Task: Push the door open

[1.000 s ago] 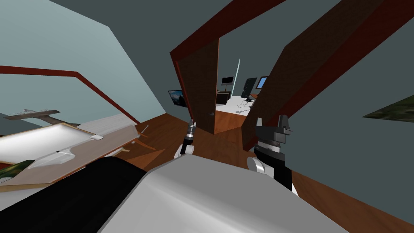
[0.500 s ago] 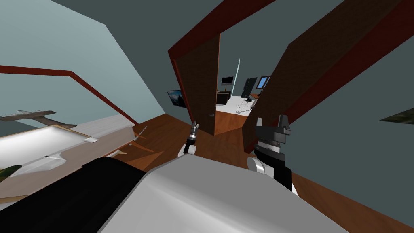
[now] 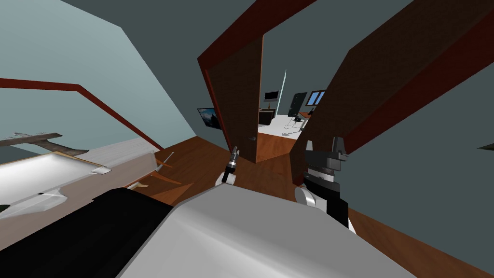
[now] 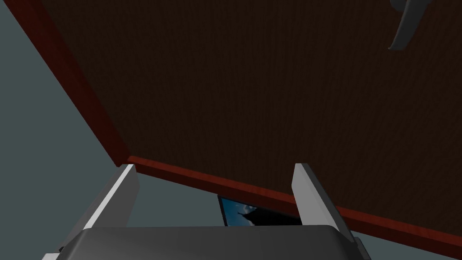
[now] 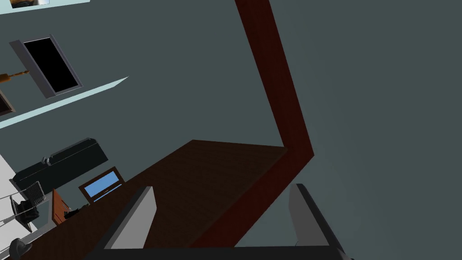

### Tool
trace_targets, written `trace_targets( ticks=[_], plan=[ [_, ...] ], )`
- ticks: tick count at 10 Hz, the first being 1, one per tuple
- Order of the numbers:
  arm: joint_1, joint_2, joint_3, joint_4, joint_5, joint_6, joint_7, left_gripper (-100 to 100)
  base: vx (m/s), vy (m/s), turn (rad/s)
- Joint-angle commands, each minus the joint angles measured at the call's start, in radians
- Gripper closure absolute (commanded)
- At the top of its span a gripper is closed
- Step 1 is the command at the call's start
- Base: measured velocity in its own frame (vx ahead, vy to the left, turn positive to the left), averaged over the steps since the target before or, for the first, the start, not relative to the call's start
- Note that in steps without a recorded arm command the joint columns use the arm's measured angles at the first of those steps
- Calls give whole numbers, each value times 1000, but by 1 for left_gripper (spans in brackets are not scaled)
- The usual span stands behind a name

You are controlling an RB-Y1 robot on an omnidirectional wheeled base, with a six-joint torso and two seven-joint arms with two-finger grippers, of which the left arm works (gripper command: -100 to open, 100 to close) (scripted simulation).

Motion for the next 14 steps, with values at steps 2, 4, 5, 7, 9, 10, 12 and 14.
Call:
trace_targets(
  ticks=[2, 4, 5, 7, 9, 10, 12, 14],
  plan=[
    [-33, 0, -14, 70, -6, -8, 7, -100, 107, 21, -7],
    [-46, 1, -20, 109, -9, -13, 9, -100, 61, 23, -3],
    [-46, 1, -20, 109, -9, -13, 9, -100, 37, 12, -2],
    [-71, 0, -30, 167, -14, -23, 14, -100, 60, 11, -5],
    [-95, 0, -40, 226, -18, -33, 19, -100, 100, 22, -6],
    [-95, 0, -40, 231, -18, -33, 19, -100, 68, 21, -4],
    [-119, -1, -51, 291, -23, -42, 24, -100, 67, 23, -4],
    [-143, -3, -60, 348, -27, -52, 28, -100, 96, 19, -7]
  ],
)
